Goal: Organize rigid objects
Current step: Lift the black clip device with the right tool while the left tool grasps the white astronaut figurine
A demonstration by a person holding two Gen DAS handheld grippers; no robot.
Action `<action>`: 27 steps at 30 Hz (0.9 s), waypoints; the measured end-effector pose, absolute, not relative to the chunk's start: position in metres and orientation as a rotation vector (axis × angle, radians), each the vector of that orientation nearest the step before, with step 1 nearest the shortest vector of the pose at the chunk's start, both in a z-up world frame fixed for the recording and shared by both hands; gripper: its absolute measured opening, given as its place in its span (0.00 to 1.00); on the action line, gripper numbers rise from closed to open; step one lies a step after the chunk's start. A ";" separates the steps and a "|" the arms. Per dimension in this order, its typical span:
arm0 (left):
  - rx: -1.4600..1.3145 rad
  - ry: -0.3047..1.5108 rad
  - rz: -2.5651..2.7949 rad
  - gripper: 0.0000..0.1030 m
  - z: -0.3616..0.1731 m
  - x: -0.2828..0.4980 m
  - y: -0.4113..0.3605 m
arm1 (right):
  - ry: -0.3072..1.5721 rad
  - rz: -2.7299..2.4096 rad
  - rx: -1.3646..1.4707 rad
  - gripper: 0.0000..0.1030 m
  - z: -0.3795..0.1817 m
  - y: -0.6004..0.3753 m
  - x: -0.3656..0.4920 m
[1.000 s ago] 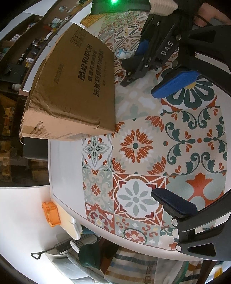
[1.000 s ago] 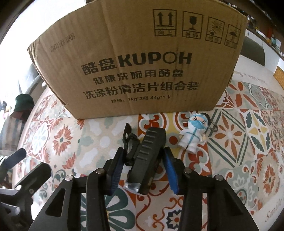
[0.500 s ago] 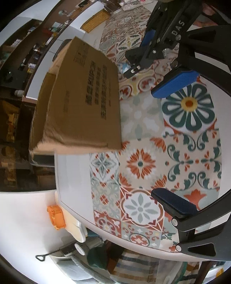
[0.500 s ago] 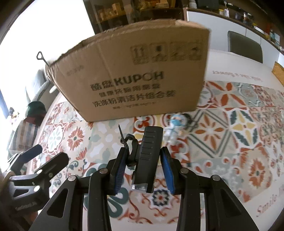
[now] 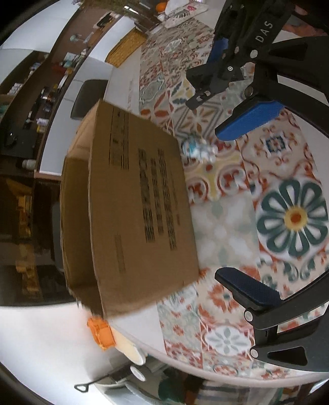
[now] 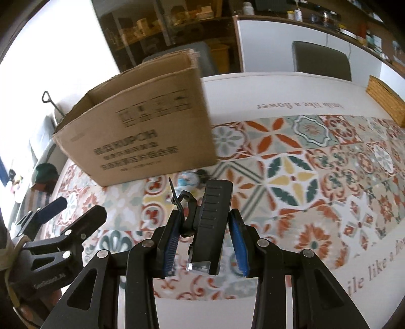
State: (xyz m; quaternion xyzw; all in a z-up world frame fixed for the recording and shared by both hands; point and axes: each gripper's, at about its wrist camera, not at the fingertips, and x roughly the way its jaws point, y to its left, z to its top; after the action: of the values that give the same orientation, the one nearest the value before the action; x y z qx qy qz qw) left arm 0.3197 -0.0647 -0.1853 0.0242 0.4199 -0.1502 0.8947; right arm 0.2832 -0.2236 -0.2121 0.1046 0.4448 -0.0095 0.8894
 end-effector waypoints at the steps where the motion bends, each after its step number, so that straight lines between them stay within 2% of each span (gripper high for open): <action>1: 0.053 0.871 -0.324 0.96 -0.186 0.321 -0.071 | 0.925 -0.026 0.222 0.38 -0.212 -0.230 0.282; 11: 0.116 0.890 -0.396 0.80 -0.199 0.340 -0.124 | 0.934 -0.076 0.289 0.38 -0.223 -0.281 0.284; 24: 0.206 0.963 -0.401 0.47 -0.232 0.372 -0.162 | 0.959 -0.094 0.344 0.38 -0.241 -0.313 0.298; 27: 0.215 0.970 -0.399 0.46 -0.237 0.375 -0.166 | 0.964 -0.093 0.349 0.38 -0.246 -0.315 0.301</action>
State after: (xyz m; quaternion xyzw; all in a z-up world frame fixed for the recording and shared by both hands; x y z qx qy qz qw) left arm 0.3755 -0.1660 -0.2368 0.1025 0.4621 -0.1900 0.8601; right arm 0.3007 -0.3154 -0.2462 0.1668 0.4610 -0.0447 0.8704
